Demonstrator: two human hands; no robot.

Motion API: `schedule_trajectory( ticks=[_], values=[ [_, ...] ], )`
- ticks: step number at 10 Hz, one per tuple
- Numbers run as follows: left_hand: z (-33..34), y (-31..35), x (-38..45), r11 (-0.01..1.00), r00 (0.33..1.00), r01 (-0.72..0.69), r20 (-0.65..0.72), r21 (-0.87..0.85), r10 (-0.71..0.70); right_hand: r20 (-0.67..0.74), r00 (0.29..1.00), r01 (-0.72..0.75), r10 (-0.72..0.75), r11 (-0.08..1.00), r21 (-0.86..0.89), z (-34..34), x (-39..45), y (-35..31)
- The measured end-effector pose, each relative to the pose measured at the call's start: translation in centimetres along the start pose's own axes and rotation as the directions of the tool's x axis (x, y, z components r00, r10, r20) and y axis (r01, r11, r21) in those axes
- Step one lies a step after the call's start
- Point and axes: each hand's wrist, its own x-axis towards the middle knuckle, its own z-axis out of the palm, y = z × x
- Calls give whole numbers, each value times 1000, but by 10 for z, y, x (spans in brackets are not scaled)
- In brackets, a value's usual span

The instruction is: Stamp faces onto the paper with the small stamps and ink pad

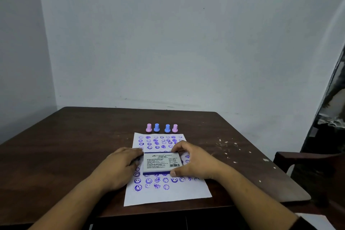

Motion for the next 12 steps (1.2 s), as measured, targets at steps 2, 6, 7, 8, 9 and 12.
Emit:
schedule_trajectory(
  ticks=[2,6,7,8,9,12],
  values=[
    [-2,2,0,1000,1000,6,0,15,-6,23,1000,19,-18,999,-44,2,1,1],
    [-9,16,-8,998,998,-58,6,7,58,10,1000,29,-28,996,-88,3,1,1],
    [-10,16,-8,998,998,-54,12,12,54,12,999,32,-31,995,-95,4,2,2],
    [-10,17,-9,998,998,-58,24,23,57,26,999,24,-22,996,-85,4,1,1],
    [-11,19,-10,997,997,-69,40,32,67,30,999,16,-14,998,-63,3,-1,-1],
    [-21,27,0,975,992,-103,92,195,87,-26,998,52,-61,963,-263,-1,9,-16]
  ],
)
